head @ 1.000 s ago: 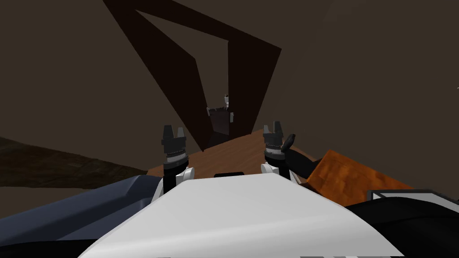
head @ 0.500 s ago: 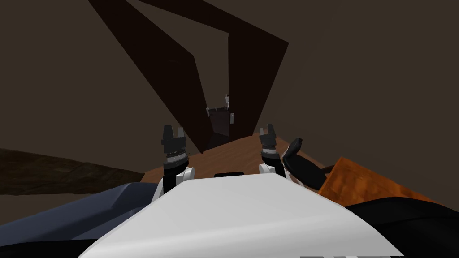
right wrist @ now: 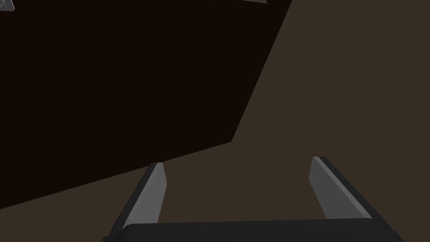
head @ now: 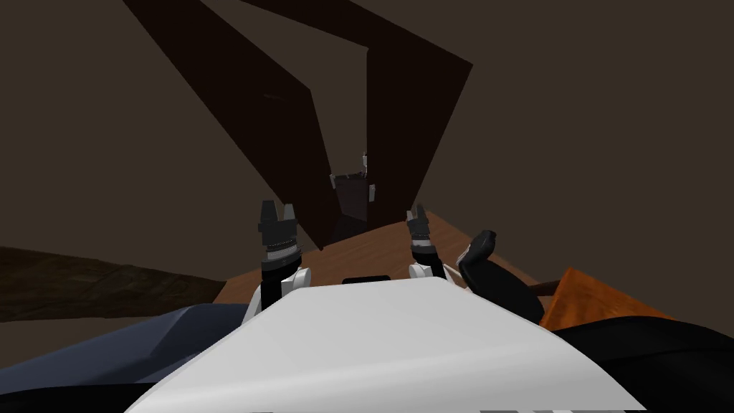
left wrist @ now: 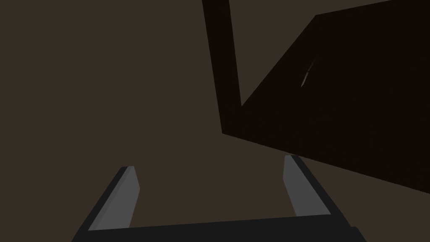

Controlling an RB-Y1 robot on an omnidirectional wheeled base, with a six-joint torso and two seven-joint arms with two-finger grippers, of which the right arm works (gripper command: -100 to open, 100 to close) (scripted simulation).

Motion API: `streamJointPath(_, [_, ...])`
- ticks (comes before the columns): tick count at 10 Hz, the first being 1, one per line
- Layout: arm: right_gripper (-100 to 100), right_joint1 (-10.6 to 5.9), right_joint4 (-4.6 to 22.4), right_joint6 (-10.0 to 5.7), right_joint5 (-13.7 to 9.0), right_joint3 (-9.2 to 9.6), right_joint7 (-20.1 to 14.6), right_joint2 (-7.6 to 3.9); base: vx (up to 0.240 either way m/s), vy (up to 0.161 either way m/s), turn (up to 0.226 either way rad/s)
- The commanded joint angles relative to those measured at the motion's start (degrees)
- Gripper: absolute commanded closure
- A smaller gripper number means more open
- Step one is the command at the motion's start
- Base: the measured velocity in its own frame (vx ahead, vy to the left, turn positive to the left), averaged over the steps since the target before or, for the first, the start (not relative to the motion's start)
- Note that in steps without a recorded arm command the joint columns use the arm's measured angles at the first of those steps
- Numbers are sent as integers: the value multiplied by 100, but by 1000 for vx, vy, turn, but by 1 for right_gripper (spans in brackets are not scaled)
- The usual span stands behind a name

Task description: Push the door open

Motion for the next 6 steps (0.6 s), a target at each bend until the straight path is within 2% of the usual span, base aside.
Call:
streamJointPath(1, [-100,-78,225,111,-36,123,65,7,198,-84,62])
streamJointPath(4, [-100,-160,574,243,-111,293,129,-7,157,-66,51])
streamJointPath(6, [-100,-193,716,297,-141,362,155,-10,146,-65,40])
